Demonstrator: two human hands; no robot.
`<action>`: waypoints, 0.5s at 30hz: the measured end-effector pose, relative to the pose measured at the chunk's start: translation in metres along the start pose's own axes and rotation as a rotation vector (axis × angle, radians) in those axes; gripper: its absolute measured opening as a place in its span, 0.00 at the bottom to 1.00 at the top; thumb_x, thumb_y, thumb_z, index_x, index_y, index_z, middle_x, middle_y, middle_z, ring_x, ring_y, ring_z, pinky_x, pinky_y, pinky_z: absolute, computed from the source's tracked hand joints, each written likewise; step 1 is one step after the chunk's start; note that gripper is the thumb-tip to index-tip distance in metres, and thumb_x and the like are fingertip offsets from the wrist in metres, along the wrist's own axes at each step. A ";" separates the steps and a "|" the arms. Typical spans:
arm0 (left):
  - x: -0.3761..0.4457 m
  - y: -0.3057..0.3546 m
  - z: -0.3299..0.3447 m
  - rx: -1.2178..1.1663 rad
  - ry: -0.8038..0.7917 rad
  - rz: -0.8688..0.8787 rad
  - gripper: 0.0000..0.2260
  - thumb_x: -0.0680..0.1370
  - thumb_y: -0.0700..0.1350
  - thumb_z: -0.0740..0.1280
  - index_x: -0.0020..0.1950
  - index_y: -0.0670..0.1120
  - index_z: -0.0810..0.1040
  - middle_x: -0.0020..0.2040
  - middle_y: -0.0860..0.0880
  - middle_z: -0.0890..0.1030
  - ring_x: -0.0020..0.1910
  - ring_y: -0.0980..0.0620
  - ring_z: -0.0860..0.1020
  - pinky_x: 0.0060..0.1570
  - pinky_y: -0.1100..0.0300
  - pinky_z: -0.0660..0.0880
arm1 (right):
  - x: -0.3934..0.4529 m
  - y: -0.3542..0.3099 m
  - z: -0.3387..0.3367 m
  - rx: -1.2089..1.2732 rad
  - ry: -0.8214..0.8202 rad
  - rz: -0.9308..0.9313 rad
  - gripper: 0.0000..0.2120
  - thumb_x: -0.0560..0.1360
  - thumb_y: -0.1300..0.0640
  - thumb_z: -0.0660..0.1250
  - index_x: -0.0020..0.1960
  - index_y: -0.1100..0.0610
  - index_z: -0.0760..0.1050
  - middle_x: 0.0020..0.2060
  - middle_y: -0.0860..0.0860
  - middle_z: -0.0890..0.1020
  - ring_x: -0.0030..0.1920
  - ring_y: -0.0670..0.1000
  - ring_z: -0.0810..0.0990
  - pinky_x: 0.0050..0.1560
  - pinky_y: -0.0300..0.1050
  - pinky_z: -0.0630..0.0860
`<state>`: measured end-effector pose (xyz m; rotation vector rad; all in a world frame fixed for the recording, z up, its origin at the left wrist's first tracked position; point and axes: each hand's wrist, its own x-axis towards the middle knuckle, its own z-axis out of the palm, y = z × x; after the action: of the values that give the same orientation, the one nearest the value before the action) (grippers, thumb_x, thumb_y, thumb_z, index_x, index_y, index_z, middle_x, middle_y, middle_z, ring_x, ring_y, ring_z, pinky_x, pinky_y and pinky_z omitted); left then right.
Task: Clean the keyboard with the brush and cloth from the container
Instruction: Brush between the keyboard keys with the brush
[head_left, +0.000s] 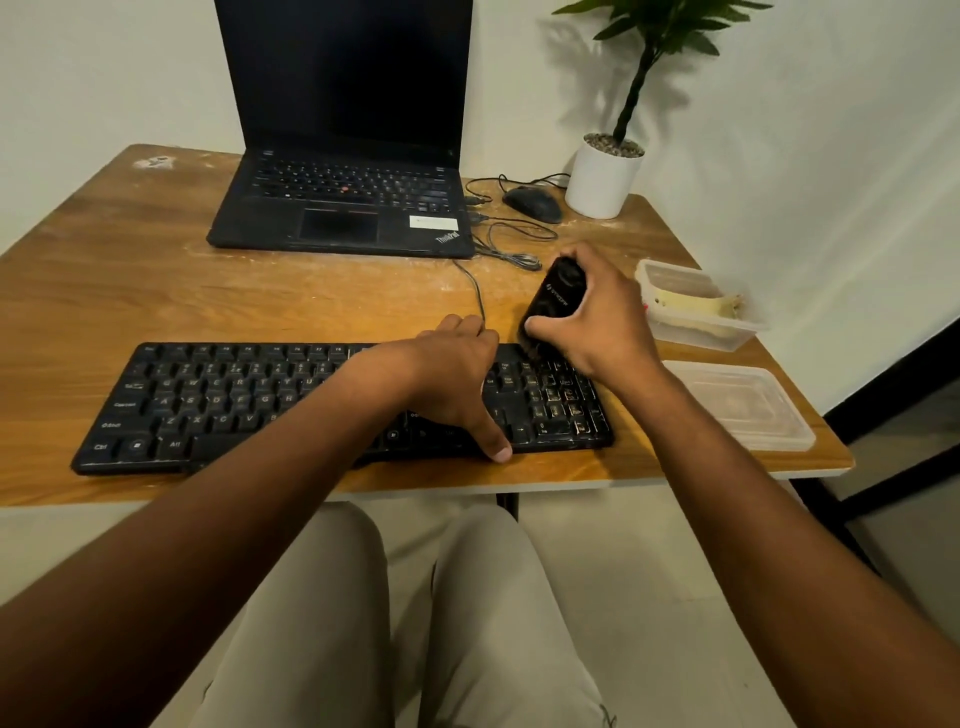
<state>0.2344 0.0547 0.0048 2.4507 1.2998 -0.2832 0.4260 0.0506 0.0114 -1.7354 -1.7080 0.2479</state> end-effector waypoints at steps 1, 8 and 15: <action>0.000 0.000 0.000 -0.001 0.001 0.001 0.56 0.59 0.71 0.80 0.79 0.49 0.60 0.74 0.49 0.63 0.74 0.46 0.61 0.73 0.42 0.67 | 0.000 0.003 -0.002 -0.020 0.007 0.013 0.32 0.65 0.54 0.82 0.64 0.47 0.72 0.51 0.45 0.78 0.50 0.48 0.78 0.41 0.37 0.73; 0.001 -0.002 0.001 -0.006 0.001 0.011 0.57 0.60 0.71 0.79 0.80 0.48 0.58 0.75 0.48 0.62 0.75 0.46 0.60 0.75 0.42 0.66 | 0.002 0.019 -0.028 -0.122 0.035 0.005 0.32 0.65 0.57 0.81 0.65 0.49 0.72 0.52 0.47 0.79 0.51 0.50 0.78 0.46 0.46 0.78; 0.001 -0.001 0.002 -0.010 0.008 0.008 0.56 0.60 0.70 0.80 0.79 0.49 0.60 0.73 0.49 0.64 0.73 0.46 0.61 0.73 0.43 0.67 | -0.009 0.011 -0.011 -0.077 -0.121 -0.267 0.28 0.68 0.58 0.80 0.63 0.45 0.73 0.54 0.48 0.83 0.51 0.49 0.83 0.45 0.50 0.85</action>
<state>0.2338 0.0554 0.0028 2.4508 1.2916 -0.2649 0.4403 0.0395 0.0108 -1.5496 -2.0383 0.1716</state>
